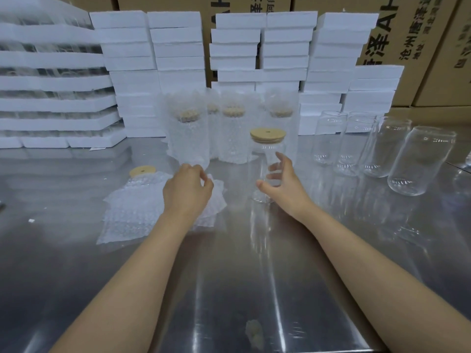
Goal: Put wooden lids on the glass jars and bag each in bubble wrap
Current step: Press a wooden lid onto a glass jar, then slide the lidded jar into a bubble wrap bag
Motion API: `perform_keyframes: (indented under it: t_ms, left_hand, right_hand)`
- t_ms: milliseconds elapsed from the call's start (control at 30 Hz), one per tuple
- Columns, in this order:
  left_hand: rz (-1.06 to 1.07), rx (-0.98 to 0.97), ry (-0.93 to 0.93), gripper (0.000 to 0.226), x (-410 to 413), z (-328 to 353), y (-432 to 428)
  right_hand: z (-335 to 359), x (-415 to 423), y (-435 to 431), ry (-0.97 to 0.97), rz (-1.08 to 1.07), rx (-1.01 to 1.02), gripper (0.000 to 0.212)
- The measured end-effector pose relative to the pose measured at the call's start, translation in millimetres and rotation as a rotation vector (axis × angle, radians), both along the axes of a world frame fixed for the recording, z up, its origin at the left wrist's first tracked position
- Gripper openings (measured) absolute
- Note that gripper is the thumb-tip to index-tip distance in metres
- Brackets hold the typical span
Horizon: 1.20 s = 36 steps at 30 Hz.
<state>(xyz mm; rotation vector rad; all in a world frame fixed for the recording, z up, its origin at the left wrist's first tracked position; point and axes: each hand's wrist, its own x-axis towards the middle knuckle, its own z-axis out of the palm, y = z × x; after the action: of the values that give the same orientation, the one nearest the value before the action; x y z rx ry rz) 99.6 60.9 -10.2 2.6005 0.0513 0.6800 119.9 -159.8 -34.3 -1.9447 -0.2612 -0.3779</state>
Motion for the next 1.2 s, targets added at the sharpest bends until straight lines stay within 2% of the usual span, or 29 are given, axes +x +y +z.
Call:
perform_keyframes:
  t_ms: [133, 233, 367, 433, 533, 600, 633, 667, 733, 800, 933, 1033, 1100, 1167, 1200]
  left_hand:
    - [0.063, 0.130, 0.313, 0.060, -1, -4, -6]
    - [0.066, 0.172, 0.367, 0.039, -3, -5, -6]
    - [0.047, -0.014, 0.288, 0.019, -6, 3, -5]
    - [0.026, -0.110, 0.212, 0.022, -7, 8, -2]
    - [-0.057, -0.216, 0.002, 0.031, -6, 14, -3]
    - [-0.133, -0.284, -0.149, 0.033, -8, 18, -7]
    - [-0.162, -0.314, -0.209, 0.031, -11, 20, -10]
    - [-0.185, -0.340, -0.259, 0.029, -13, 21, -14]
    - [-0.239, -0.395, -0.313, 0.025, -17, 21, -20]
    - [-0.313, -0.485, -0.323, 0.024, -20, 21, -24]
    - [-0.511, -0.679, -0.269, 0.023, -20, 26, -22]
    - [-0.417, -0.625, -0.394, 0.007, -14, 27, -16]
    - [-0.366, -0.610, -0.370, 0.027, -8, 25, -8]
    - [-0.410, -0.701, -0.203, 0.048, -3, 21, 1]
    - [-0.460, -0.732, -0.136, 0.051, -2, 19, 5]
  right_hand:
    - [-5, 5, -2, -0.011, 0.035, 0.022, 0.094]
    - [-5, 4, -2, -0.112, 0.050, 0.042, 0.101]
    - [6, -2, 0, -0.295, -0.005, 0.092, 0.099]
    - [10, -8, 5, -0.481, -0.113, 0.049, 0.092]
    - [18, -17, 15, -0.874, -0.241, 0.004, 0.061]
    - [17, -24, 25, -0.962, -0.124, -0.009, 0.032]
    - [15, -29, 32, -0.897, -0.039, -0.046, 0.019]
    - [12, -34, 40, -0.760, 0.035, -0.090, 0.014]
    - [9, -41, 55, -0.415, 0.136, -0.117, 0.031]
    - [7, -41, 65, -0.253, 0.136, -0.127, 0.042]
    - [8, -38, 59, -0.251, 0.129, -0.057, 0.029]
    - [12, -40, 51, -0.241, 0.170, 0.069, 0.035]
    - [20, -44, 50, -0.279, 0.188, 0.157, 0.046]
    - [24, -46, 48, -0.410, 0.131, 0.138, 0.056]
    - [23, -46, 47, -0.470, 0.105, 0.121, 0.065]
